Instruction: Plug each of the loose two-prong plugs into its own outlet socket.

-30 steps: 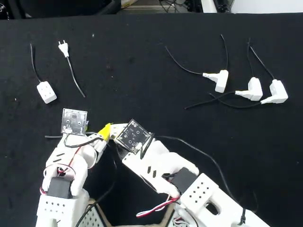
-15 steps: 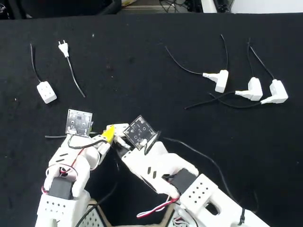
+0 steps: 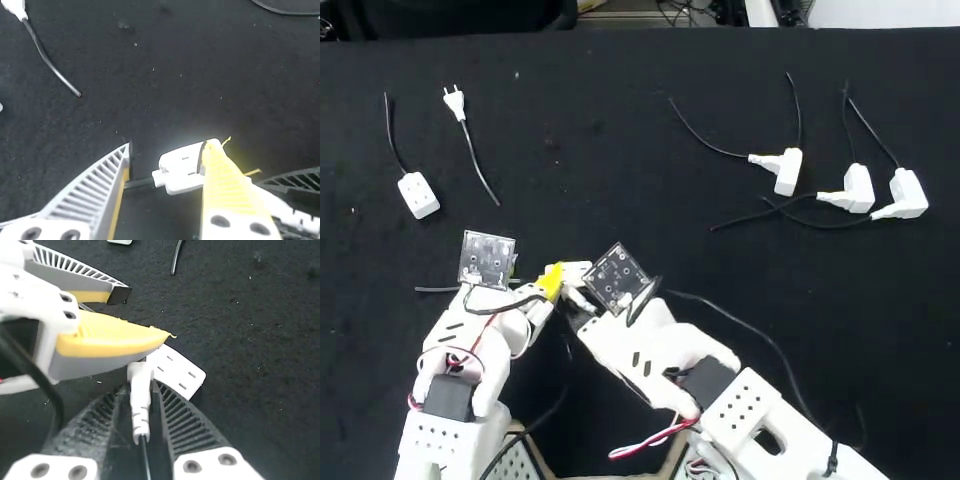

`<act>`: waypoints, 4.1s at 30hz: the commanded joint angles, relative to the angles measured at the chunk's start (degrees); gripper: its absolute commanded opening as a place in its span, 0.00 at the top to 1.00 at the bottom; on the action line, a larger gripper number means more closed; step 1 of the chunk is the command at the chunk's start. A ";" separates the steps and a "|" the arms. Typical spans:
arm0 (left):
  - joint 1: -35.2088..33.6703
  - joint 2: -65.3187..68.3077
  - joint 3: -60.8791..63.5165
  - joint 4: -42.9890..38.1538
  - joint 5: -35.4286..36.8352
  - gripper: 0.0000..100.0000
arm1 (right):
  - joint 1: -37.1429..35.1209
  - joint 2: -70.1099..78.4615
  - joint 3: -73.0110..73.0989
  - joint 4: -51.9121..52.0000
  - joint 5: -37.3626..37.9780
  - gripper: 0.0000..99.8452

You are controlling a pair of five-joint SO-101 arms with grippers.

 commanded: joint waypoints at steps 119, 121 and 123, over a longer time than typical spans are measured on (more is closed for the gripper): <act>3.21 -0.44 1.27 1.23 1.93 0.77 | -1.23 -1.89 -1.36 -2.37 0.97 0.99; 3.21 -0.44 1.27 1.23 1.93 0.77 | -1.05 -1.89 -1.45 -2.37 0.97 0.99; 3.21 -0.44 1.27 1.23 1.93 0.77 | -1.05 -1.89 -1.54 -2.37 0.97 0.99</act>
